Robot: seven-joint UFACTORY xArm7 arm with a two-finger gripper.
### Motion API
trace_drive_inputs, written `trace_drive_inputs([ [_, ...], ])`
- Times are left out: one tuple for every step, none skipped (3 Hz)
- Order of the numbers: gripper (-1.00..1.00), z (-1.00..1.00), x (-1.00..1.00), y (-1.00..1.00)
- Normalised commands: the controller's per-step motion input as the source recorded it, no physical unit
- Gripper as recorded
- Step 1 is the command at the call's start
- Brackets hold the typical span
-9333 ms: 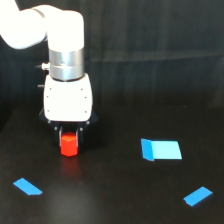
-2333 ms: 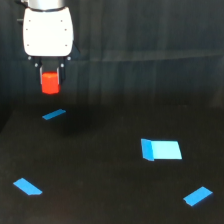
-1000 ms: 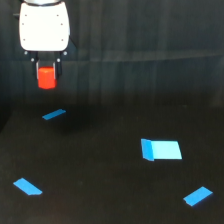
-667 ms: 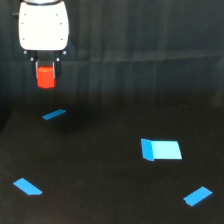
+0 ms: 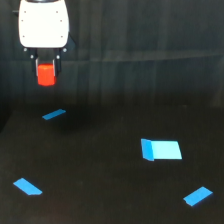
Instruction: Pick up the red object from the table
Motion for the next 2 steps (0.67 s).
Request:
trace_drive_inputs([
  [-0.84, 0.09, -0.02, 0.0],
  [-0.82, 0.16, 0.04, -0.04],
])
